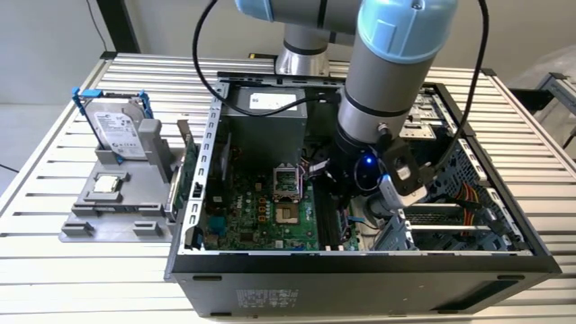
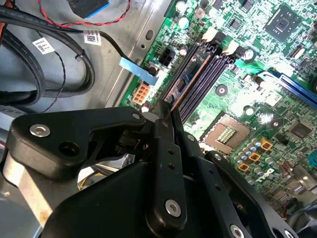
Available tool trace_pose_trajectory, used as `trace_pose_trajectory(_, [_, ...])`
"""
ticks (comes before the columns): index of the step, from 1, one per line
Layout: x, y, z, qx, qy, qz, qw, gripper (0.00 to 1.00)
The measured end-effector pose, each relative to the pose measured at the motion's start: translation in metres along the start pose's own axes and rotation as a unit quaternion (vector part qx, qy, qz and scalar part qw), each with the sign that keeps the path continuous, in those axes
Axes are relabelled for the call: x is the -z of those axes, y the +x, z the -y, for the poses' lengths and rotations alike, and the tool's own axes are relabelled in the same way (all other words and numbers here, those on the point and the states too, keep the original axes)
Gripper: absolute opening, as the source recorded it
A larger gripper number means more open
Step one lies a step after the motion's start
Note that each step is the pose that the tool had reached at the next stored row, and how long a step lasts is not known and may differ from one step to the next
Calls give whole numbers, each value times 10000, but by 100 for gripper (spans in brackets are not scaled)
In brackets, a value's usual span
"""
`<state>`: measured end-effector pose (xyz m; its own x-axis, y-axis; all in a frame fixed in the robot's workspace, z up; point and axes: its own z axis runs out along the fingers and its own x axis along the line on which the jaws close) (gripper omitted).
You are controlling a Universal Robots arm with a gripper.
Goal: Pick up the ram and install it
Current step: 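Insert the ram into the slot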
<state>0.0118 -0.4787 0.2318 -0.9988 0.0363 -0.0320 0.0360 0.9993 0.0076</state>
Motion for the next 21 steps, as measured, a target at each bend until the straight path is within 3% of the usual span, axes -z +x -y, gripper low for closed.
trace_pose_trajectory(21, [-88,31,32,76,0,-1,10000,0])
